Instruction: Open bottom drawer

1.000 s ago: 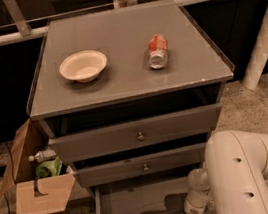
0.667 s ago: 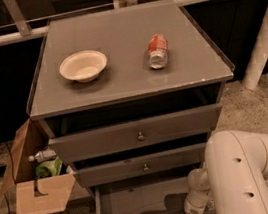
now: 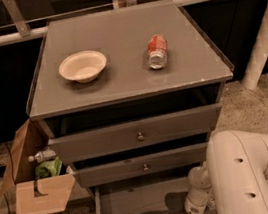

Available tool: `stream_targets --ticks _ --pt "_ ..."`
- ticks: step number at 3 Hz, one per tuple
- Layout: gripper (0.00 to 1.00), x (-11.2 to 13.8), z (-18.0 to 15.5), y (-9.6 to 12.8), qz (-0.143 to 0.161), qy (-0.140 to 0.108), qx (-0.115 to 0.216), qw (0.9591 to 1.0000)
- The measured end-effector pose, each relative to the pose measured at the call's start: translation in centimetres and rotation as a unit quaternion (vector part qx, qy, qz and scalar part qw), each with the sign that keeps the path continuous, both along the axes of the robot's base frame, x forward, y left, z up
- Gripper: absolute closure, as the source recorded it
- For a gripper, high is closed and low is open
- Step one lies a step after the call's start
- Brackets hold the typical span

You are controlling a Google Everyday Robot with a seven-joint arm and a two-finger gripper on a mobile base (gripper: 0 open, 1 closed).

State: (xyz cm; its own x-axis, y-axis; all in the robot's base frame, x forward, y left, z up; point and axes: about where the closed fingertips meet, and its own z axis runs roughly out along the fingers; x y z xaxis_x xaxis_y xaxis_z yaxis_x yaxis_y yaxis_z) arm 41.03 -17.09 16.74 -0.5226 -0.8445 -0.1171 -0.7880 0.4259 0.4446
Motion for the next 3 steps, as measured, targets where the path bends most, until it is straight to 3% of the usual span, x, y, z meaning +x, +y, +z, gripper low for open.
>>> stream_targets --ticks 1,2,3 --pt "0.00 0.1 0.2 1.4 0.022 0.010 0.012 0.9996" --pt "0.00 -1.8 0.4 1.5 0.042 0.033 0.020 0.9984" --pt "0.00 -1.4 0.4 1.4 0.042 0.033 0.020 0.9983"
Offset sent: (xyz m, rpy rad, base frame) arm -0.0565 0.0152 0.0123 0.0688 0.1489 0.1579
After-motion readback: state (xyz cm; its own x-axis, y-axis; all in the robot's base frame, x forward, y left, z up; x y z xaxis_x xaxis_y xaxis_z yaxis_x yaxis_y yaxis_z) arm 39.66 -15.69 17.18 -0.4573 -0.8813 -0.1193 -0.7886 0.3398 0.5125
